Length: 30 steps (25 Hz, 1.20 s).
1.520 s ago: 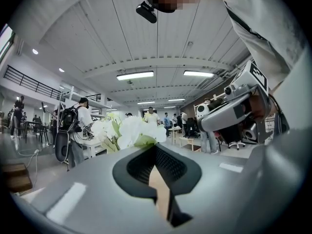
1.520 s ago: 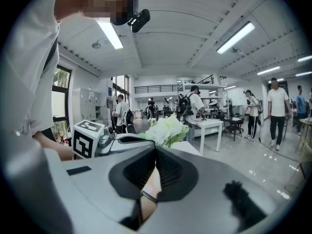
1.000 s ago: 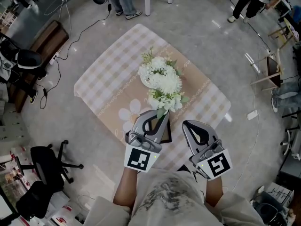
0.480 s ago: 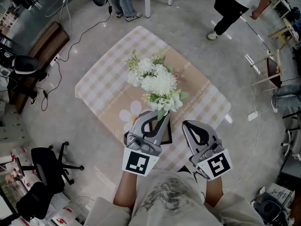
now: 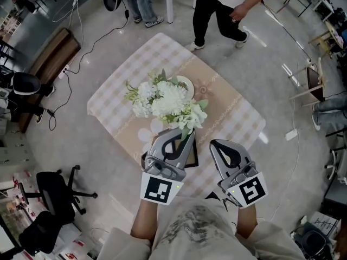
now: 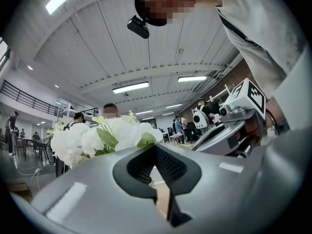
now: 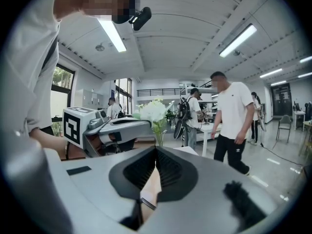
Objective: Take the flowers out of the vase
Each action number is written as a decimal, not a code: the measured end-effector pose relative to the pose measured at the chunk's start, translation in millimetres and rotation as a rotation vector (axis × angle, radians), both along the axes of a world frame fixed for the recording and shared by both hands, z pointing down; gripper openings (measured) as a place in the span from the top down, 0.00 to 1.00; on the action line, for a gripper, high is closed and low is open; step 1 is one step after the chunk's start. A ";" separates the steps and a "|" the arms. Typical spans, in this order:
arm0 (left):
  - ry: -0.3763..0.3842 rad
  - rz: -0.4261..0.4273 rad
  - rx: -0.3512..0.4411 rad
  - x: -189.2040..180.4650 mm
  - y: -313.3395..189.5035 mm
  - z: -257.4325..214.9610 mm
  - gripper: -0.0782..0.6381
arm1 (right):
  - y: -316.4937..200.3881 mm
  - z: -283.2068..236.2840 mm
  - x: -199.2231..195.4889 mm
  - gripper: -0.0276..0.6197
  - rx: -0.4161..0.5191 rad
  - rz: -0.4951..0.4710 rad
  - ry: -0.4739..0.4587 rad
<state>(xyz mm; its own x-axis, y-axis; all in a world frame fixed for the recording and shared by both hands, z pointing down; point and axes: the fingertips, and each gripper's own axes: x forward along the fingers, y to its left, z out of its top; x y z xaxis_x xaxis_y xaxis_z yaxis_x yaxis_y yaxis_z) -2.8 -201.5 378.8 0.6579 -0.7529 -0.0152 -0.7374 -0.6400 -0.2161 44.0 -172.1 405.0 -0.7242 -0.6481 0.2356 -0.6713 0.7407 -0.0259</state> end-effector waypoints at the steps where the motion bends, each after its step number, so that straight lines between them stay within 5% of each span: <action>1: -0.002 -0.001 0.003 -0.2 0.1 -1.4 0.88 | -0.1 -0.8 -0.4 0.93 0.001 0.000 -0.001; 21: -0.012 0.003 0.083 -1.8 6.7 -37.9 0.88 | 0.7 -9.1 -11.3 0.93 0.027 -0.036 -0.024; 30: -0.026 0.022 0.104 2.5 14.0 -47.2 0.88 | -13.8 9.9 -37.9 0.93 0.039 -0.144 0.020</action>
<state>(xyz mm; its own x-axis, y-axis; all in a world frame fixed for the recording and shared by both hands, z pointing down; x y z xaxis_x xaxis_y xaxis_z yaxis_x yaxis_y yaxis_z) -0.3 -187.5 331.6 0.6757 -0.7334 -0.0747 -0.7164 -0.6293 -0.3012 6.1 -185.8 414.8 -0.8058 -0.5469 0.2274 -0.5582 0.8295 0.0171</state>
